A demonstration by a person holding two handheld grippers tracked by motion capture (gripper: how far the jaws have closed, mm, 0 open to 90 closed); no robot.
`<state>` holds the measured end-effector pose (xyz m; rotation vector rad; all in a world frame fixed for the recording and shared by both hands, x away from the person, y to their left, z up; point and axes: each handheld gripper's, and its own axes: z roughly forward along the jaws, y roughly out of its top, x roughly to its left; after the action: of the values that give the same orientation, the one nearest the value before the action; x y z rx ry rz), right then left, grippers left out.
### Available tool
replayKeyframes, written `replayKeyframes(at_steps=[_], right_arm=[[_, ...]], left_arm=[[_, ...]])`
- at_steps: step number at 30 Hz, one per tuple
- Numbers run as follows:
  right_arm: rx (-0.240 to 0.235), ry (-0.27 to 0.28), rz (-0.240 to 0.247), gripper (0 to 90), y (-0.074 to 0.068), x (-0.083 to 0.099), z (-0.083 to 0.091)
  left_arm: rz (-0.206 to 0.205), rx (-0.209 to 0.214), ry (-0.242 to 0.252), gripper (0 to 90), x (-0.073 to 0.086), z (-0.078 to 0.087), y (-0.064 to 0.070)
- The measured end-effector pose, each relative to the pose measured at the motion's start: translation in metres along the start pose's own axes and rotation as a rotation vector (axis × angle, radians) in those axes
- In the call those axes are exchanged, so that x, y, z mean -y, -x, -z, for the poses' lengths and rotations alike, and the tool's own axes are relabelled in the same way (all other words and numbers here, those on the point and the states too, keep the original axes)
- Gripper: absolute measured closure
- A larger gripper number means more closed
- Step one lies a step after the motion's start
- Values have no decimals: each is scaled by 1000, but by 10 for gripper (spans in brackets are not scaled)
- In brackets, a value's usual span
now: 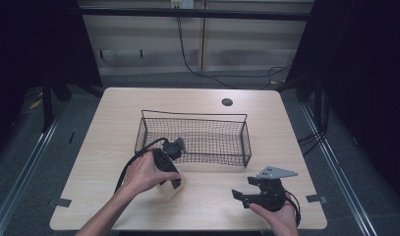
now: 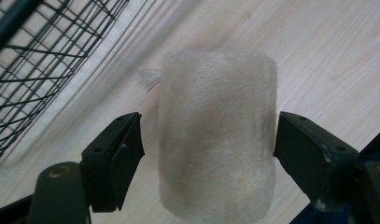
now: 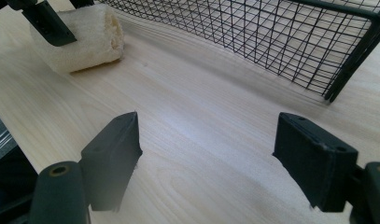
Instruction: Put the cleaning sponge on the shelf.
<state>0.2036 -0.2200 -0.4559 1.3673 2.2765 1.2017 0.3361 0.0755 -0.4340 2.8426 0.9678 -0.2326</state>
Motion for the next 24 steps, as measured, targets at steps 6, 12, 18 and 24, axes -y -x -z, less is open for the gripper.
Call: replayKeyframes(at_steps=[6, 12, 18, 24], right_arm=[[-8, -11, 3, 224, 0, 0, -1], [-8, -11, 4, 224, 0, 0, -1], [-2, -10, 0, 216, 1, 0, -2], [1, -14, -10, 215, 1, 0, -1]], left_arm=[[23, -4, 5, 213, 1, -5, -1], [21, 4, -10, 233, 1, -12, -1], [16, -8, -21, 269, -2, -16, 4], [20, -15, -27, 274, -1, -14, 4]])
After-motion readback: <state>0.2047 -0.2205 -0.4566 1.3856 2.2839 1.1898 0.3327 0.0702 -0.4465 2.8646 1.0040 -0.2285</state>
